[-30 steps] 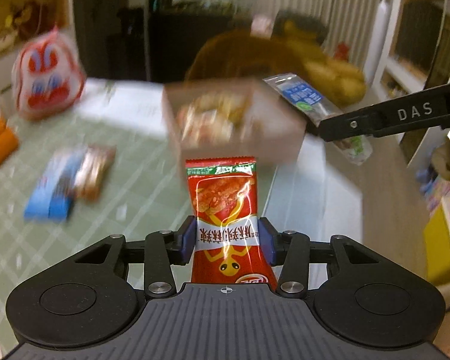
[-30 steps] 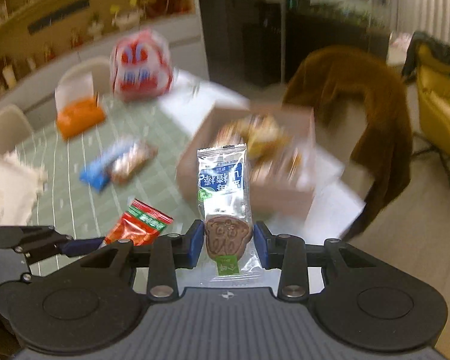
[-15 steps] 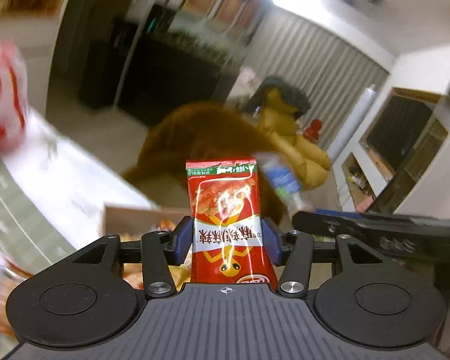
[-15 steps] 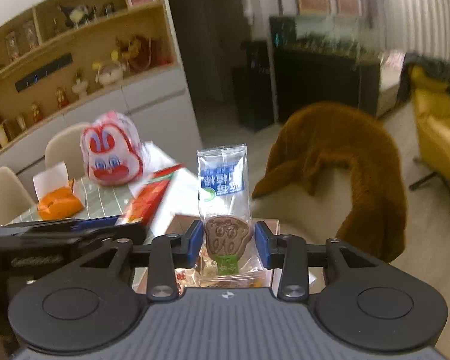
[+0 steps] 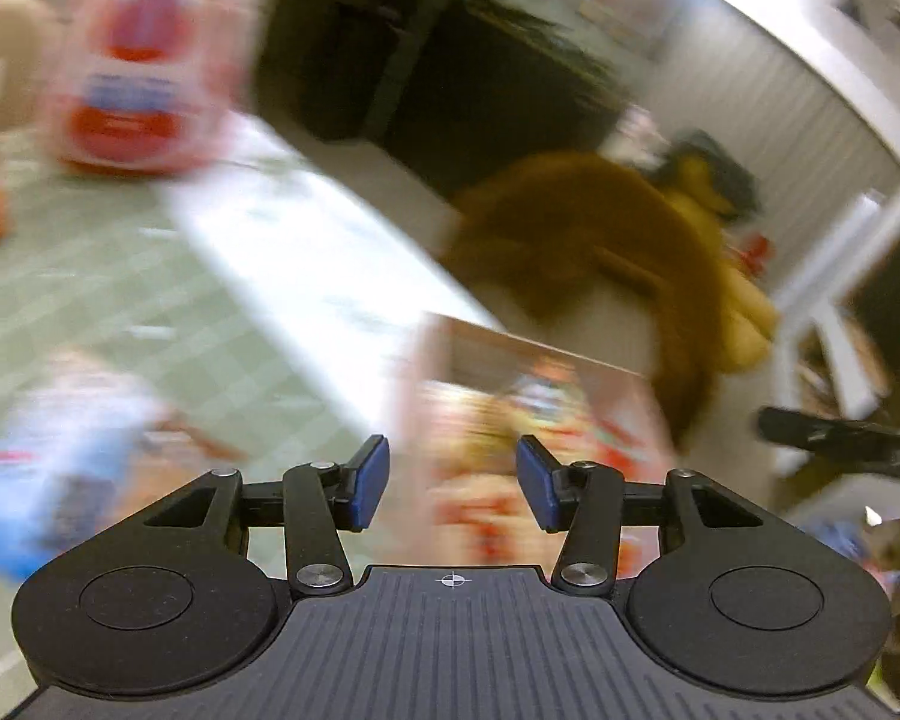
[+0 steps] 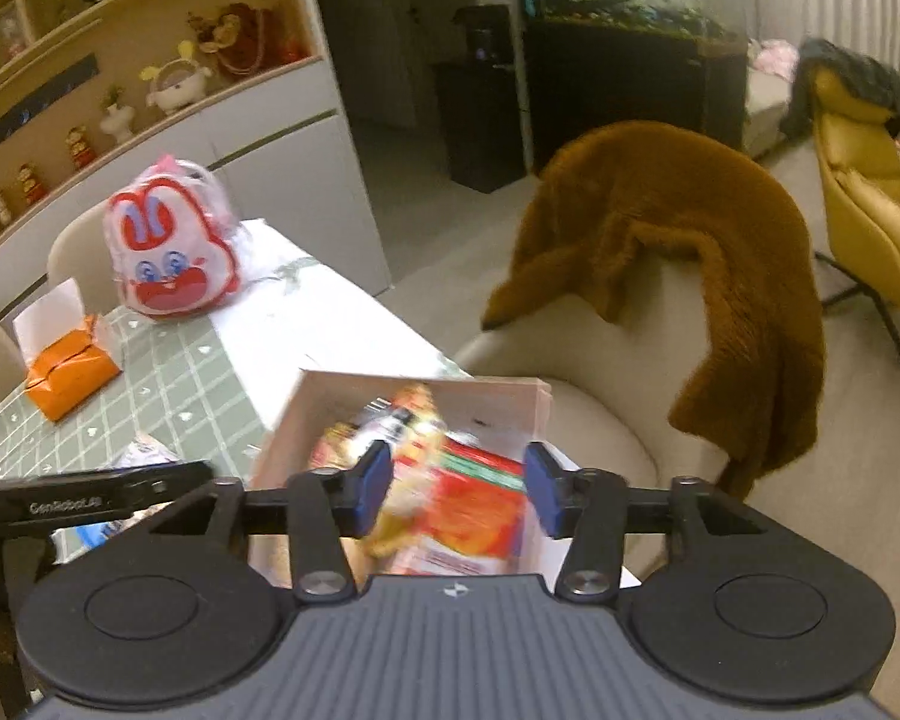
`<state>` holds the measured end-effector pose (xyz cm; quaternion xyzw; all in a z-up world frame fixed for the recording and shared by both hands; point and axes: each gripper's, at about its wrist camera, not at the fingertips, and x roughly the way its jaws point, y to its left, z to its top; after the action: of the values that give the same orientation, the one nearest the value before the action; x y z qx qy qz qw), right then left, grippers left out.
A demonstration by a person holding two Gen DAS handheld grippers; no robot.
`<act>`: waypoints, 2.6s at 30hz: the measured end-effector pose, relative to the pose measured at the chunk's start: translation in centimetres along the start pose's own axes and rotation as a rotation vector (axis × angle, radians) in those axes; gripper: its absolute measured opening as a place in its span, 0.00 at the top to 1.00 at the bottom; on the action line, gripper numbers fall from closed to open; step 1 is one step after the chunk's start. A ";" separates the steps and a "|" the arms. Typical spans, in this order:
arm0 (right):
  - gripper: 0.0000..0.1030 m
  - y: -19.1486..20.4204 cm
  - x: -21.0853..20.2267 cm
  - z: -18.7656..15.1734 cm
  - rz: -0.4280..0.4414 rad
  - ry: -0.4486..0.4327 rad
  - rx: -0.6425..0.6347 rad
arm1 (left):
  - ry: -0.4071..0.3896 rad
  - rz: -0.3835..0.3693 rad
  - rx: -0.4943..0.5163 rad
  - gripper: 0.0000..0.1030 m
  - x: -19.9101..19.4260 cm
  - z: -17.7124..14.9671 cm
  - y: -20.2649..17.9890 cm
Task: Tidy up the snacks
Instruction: 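Open both tools over the pink box to drop both packets, then grasp the small wafer bar with the left tool while the right tool reaches the blue snack bag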
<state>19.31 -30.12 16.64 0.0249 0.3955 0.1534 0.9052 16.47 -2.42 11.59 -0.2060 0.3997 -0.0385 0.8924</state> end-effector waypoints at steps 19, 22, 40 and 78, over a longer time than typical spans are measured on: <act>0.45 17.3 5.5 -5.8 0.145 0.208 -0.044 | -0.066 0.250 -0.043 0.49 -1.6 1.5 16.4; 0.45 18.0 6.4 -6.3 0.092 0.226 -0.037 | -0.013 0.191 0.000 0.49 1.4 0.9 16.8; 0.45 19.6 9.9 -1.6 -0.060 0.111 -0.166 | 0.051 0.020 0.027 0.50 -0.1 -3.4 11.2; 0.38 27.5 16.1 -6.4 0.151 0.345 -0.069 | -0.066 0.302 -0.248 0.61 -10.1 -9.6 18.3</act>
<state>17.90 0.35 5.46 -0.0034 0.5365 0.2364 0.8101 0.88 13.37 5.62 -0.2531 0.3982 0.1520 0.8685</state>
